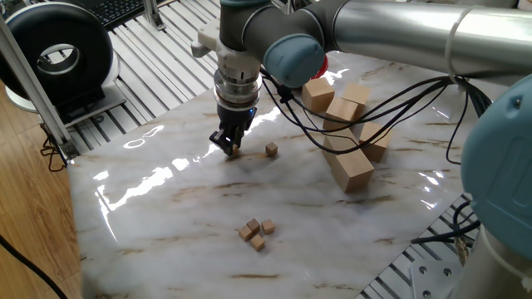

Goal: Stack the blocks into a pyramid shape

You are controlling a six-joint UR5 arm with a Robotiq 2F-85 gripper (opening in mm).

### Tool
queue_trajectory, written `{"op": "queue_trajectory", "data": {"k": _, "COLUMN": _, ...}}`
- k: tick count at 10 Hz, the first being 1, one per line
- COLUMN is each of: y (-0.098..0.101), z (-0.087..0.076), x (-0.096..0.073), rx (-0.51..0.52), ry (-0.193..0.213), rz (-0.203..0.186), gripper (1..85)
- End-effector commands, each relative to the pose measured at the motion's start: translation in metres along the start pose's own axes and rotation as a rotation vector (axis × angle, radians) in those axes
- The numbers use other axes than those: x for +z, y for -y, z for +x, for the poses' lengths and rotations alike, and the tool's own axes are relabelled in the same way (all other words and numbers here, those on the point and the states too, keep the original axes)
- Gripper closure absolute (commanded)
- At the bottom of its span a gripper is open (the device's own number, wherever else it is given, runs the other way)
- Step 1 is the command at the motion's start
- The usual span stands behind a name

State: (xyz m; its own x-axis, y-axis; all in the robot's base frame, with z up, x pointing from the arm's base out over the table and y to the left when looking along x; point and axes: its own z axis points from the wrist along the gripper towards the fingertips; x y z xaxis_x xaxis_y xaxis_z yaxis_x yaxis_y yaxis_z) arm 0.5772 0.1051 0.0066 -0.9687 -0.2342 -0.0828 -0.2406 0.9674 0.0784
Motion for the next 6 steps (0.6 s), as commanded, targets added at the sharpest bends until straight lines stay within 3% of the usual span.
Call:
{"op": "queue_trajectory", "data": {"k": 1, "y": 0.0006, "z": 0.0002, "x": -0.0021, "rx": 0.023, "ry": -0.003, "rz": -0.007, "gripper": 59.3}}
{"op": "queue_trajectory", "data": {"k": 3, "y": 0.0037, "z": 0.0009, "x": -0.0017, "rx": 0.042, "ry": -0.005, "rz": 0.005, "gripper": 72.0}}
{"op": "queue_trajectory", "data": {"k": 6, "y": 0.0069, "z": 0.0014, "x": -0.0033, "rx": 0.046, "ry": -0.009, "rz": 0.023, "gripper": 84.7}}
